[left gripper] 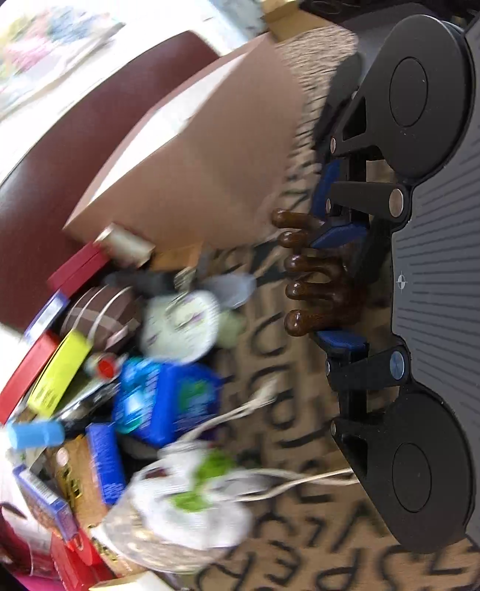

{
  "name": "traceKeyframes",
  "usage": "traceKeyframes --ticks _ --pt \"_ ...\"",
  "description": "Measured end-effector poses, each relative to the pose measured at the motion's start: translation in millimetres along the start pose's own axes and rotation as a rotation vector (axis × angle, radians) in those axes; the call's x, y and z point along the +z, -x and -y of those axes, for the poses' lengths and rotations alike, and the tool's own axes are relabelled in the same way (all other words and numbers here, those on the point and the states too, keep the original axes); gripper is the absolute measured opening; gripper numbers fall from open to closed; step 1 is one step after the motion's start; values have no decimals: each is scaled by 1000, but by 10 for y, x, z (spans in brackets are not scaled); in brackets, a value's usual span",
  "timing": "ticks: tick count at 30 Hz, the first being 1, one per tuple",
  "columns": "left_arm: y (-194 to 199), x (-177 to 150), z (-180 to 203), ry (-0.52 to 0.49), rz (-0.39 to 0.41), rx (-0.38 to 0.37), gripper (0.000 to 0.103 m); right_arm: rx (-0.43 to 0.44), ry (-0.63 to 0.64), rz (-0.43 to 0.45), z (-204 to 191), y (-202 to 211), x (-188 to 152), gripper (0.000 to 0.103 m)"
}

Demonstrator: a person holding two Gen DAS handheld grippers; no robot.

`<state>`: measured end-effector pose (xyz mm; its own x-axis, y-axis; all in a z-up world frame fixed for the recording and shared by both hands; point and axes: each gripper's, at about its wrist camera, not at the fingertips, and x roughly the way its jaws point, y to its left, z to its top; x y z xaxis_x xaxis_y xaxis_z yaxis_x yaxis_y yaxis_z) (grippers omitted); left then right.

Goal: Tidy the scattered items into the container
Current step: 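Grasp the brown wooden comb with both grippers together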

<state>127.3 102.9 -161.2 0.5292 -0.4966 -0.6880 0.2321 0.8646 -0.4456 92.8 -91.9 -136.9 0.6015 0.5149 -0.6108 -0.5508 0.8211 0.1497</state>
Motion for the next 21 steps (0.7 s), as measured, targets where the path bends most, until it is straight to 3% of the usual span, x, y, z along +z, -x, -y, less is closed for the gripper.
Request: traceKeyframes --ticks 5,12,13,15,18,21 --pt "175 -262 80 24 7 -23 69 13 -40 -10 20 303 -240 70" --pt "377 -326 8 167 114 -13 64 -28 -144 47 164 490 -196 66" --pt "382 -325 10 183 115 -5 62 -36 -157 49 188 479 -166 63" --pt "339 -304 29 210 92 37 46 -56 -176 26 228 415 -104 56" --pt "231 -298 47 221 57 103 34 -68 -167 -1 232 303 -40 41" --pt "165 -291 19 241 59 113 24 -74 -155 -30 221 197 -5 31"
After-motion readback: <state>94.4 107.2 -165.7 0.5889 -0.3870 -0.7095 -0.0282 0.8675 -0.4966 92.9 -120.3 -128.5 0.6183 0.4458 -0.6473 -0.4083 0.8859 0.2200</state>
